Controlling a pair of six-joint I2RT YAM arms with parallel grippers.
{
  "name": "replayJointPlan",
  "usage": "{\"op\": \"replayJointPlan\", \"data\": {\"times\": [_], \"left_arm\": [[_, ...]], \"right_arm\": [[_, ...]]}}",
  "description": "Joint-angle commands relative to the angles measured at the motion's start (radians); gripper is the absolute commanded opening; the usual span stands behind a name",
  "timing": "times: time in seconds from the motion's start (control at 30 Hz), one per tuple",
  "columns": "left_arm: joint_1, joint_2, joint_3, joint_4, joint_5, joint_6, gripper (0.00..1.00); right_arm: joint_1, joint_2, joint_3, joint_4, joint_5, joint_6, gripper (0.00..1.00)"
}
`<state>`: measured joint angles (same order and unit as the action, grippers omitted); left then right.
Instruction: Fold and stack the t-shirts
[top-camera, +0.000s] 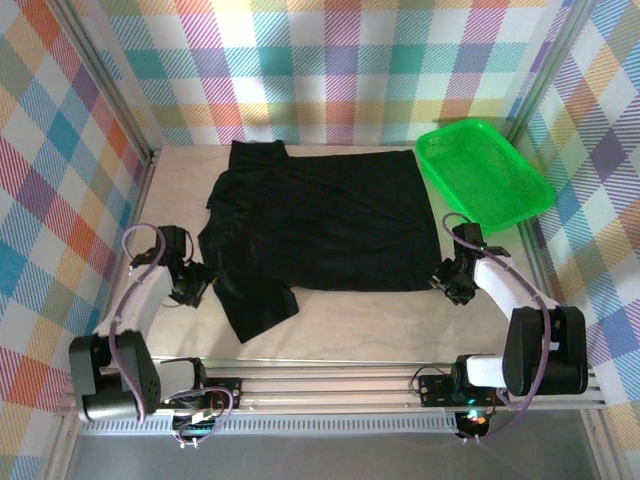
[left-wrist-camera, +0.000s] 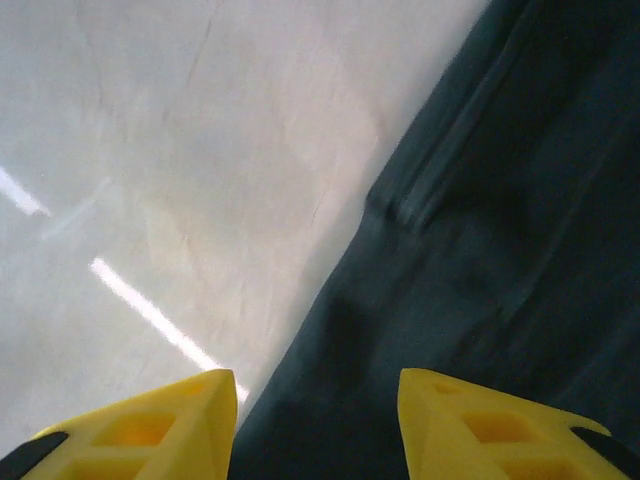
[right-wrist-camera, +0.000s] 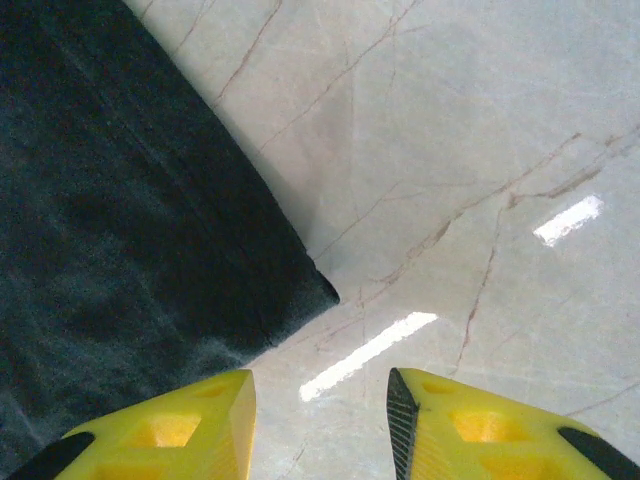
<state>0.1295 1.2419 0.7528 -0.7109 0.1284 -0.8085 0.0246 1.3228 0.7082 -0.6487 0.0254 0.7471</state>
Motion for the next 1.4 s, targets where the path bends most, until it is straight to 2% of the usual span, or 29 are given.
{"op": "replayJointPlan", "data": {"times": [0.0, 0.13, 0.23, 0.3, 0.5, 0.63, 0.8, 0.9, 0.97, 1.1, 1.37], "left_arm": [[0.054, 0.094, 0.044, 0.086, 0.012, 0.036, 0.48], [0.051, 0.121, 0.045, 0.116, 0.081, 0.048, 0.42], [0.005, 0.078, 0.023, 0.005, 0.064, 0.050, 0.40], [-0.058, 0.009, -0.019, -0.080, 0.026, 0.034, 0.41], [-0.236, -0.266, -0.240, -0.139, 0.030, -0.196, 0.44], [-0.315, -0.328, -0.318, -0.089, 0.065, -0.270, 0.46], [-0.419, -0.283, -0.319, 0.014, 0.060, -0.338, 0.45], [-0.488, -0.228, -0.335, 0.084, 0.048, -0.382, 0.39], [-0.525, -0.185, -0.346, 0.117, 0.034, -0.395, 0.31], [-0.536, -0.167, -0.349, 0.109, -0.007, -0.405, 0.02], [-0.537, -0.353, -0.337, -0.114, 0.025, -0.419, 0.00]], "right_arm": [[-0.020, 0.034, 0.028, 0.014, -0.027, -0.034, 0.40], [-0.025, 0.056, 0.043, 0.016, -0.027, -0.060, 0.39], [-0.026, 0.067, 0.053, 0.015, -0.029, -0.071, 0.39], [-0.028, 0.070, 0.059, 0.016, -0.035, -0.078, 0.38], [-0.027, 0.080, 0.066, 0.014, -0.067, -0.084, 0.37], [-0.025, 0.092, 0.061, 0.029, -0.090, -0.086, 0.38], [-0.025, 0.102, 0.058, 0.038, -0.100, -0.089, 0.39], [-0.025, 0.099, 0.051, 0.044, -0.102, -0.085, 0.39], [-0.025, 0.097, 0.047, 0.045, -0.100, -0.083, 0.38], [-0.025, 0.089, 0.042, 0.055, -0.077, -0.081, 0.39], [-0.026, 0.156, 0.060, 0.083, -0.022, -0.071, 0.36]]}}
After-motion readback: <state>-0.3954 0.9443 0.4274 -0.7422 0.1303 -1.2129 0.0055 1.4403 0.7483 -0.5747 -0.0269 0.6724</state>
